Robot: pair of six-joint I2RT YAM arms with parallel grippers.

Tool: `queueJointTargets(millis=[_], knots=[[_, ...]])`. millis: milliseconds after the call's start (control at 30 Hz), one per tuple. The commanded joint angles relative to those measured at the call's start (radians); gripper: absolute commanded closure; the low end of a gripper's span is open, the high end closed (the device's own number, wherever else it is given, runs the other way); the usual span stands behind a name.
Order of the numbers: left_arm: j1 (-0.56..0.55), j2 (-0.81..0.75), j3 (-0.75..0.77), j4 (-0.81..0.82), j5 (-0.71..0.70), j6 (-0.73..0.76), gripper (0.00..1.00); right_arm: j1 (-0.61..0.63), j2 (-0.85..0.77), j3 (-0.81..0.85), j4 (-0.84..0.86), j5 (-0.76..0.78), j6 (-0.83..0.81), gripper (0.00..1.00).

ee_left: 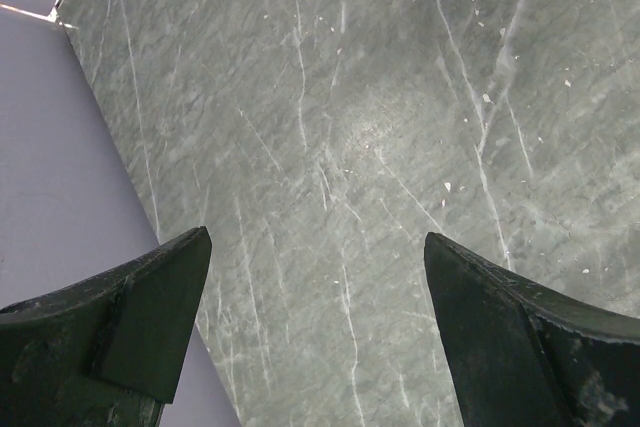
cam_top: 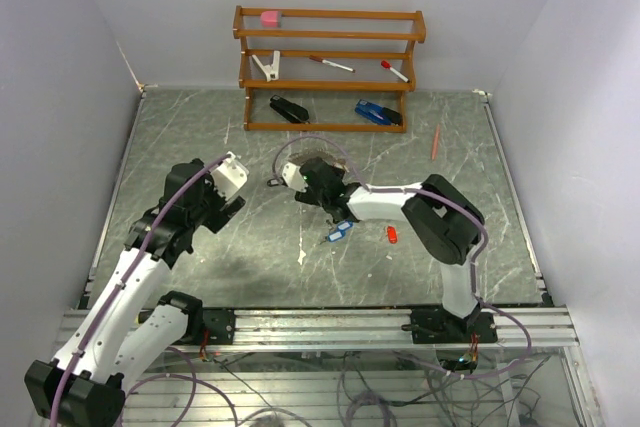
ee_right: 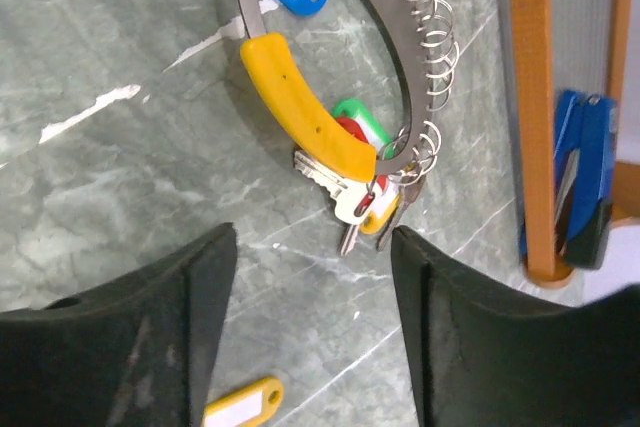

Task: Put the keys on the keyring

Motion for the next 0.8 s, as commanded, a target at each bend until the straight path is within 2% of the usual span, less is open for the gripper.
queueJointTargets(millis=[0, 167, 533, 767], knots=[[0.008, -0.004, -0.016, 0.038, 0.022, -0.009, 0.01, 0.000, -0.038, -0.075, 0.061, -0.129, -0.065, 0.32], [0.008, -0.013, -0.032, 0.050, 0.026, -0.009, 0.01, 0.000, -0.003, -0.084, 0.162, -0.082, -0.105, 0.31], [0.008, -0.030, -0.064, 0.076, 0.011, -0.007, 0.01, 0.000, 0.166, -0.043, 0.354, -0.053, -0.148, 0.45], [0.008, -0.019, -0.070, 0.100, 0.014, -0.010, 0.01, 0.000, 0.214, -0.061, 0.478, -0.024, -0.206, 0.67]])
